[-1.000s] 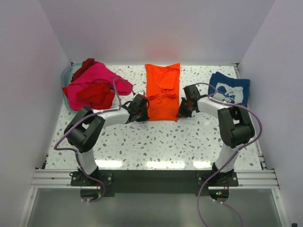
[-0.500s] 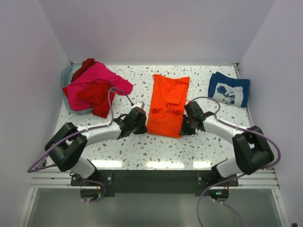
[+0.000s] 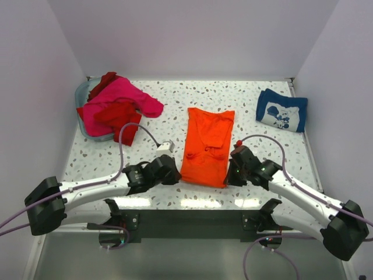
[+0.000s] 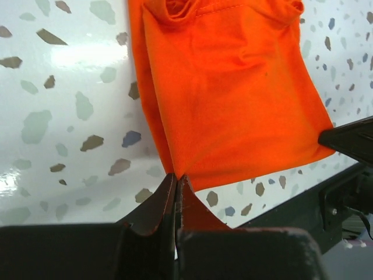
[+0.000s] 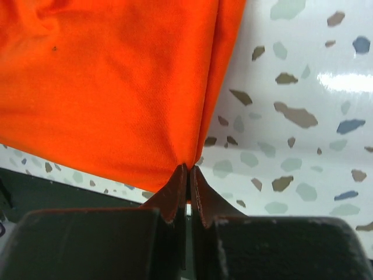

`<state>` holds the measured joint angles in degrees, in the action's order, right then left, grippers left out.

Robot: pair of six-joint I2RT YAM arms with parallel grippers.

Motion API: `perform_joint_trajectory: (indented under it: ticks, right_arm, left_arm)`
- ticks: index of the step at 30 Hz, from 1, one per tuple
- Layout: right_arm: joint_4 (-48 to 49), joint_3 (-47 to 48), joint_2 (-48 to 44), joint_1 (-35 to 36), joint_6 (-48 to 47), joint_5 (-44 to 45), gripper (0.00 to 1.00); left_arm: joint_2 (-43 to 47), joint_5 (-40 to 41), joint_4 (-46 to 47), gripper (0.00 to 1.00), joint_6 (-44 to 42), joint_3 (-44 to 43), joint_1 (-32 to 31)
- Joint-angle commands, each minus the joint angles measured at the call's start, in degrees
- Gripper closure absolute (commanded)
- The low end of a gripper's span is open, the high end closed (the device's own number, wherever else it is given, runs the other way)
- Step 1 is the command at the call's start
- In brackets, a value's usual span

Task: Fold and stack the t-shirts
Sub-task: Fold the tshirt

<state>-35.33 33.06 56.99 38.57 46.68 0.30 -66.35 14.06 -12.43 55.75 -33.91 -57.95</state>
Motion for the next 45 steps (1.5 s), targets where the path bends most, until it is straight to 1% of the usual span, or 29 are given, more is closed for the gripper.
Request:
perform_joint_trajectory:
  ticks: [1, 5, 6, 8, 11, 15, 22, 25, 26, 30, 33, 35, 37, 40, 45]
  right_arm:
    - [-8.43, -0.37, -5.02, 2.20, 3.42, 2.16, 1.00]
    - [-14.93, 4.63, -9.35, 3.88, 4.30, 4.35, 1.00]
    - [-17.73, 7.34, -9.70, 3.97, 4.04, 4.80, 1.00]
    - [-19.94, 9.91, -10.06, 4.15, 3.51, 5.33, 1.00]
    - [-23.37, 13.87, -10.50, 4.32, 2.81, 6.29, 1.00]
    - [-26.54, 17.91, -11.03, 4.32, 2.46, 8.05, 1.00]
    - [-26.19, 22.31, -8.04, 4.32, 0.96, 13.93, 1.00]
    - [-25.49, 25.99, -5.14, 4.24, -0.18, 18.50, 1.00]
    - [-25.31, 26.96, -4.18, 4.24, -1.05, 20.69, 1.00]
    - [-22.16, 31.09, 1.18, 3.27, -3.95, 22.64, 1.00]
    - [-19.79, 32.76, 5.84, 0.73, -6.42, 21.77, 1.00]
    - [-18.38, 33.38, 8.12, -2.26, -8.17, 20.63, 1.00]
    - [-16.35, 33.82, 9.18, -5.50, -9.32, 18.61, 1.00]
    - [-14.68, 34.79, 11.38, -8.50, -11.16, 17.20, 1.00]
    - [-13.45, 37.60, 16.73, -10.09, -13.80, 16.49, 1.00]
  left_arm:
    - [2.45, 5.00, -3.74, 1.00, 4.89, -0.01, -3.38]
    - [3.06, 9.21, -9.53, 1.00, 7.97, -3.52, -9.61]
    - [3.67, 10.18, -10.50, 1.00, 8.76, -4.31, -10.59]
    - [4.29, 12.72, -13.66, 1.00, 11.04, -6.51, -12.87]
    - [5.70, 14.58, -15.96, 1.00, 12.46, -8.97, -14.46]
    - [5.62, 15.20, -16.75, 1.00, 10.27, -12.22, -14.64]
    - [1.93, 18.89, -18.25, 1.00, 5.35, -20.22, -14.38]
    - [0.34, 18.72, -17.02, 1.00, 2.02, -21.90, -12.19]
    - [-0.18, 16.63, -15.54, 1.00, 0.95, -22.16, -10.01]
    - [-2.64, 13.71, -11.93, 1.00, -2.74, -23.48, -6.56]
    - [-4.75, 12.57, -10.87, 1.00, -4.77, -24.44, -4.28]
    - [-5.98, 11.34, -9.64, 1.00, -6.26, -24.54, -2.44]
    - [-6.95, 10.46, -8.50, 1.00, -7.57, -24.97, -1.29]
    - [-8.97, 8.79, -7.53, 1.00, -8.89, -25.85, 0.82]
    - [-11.61, 5.10, -5.51, 1.00, -9.96, -26.03, 3.20]
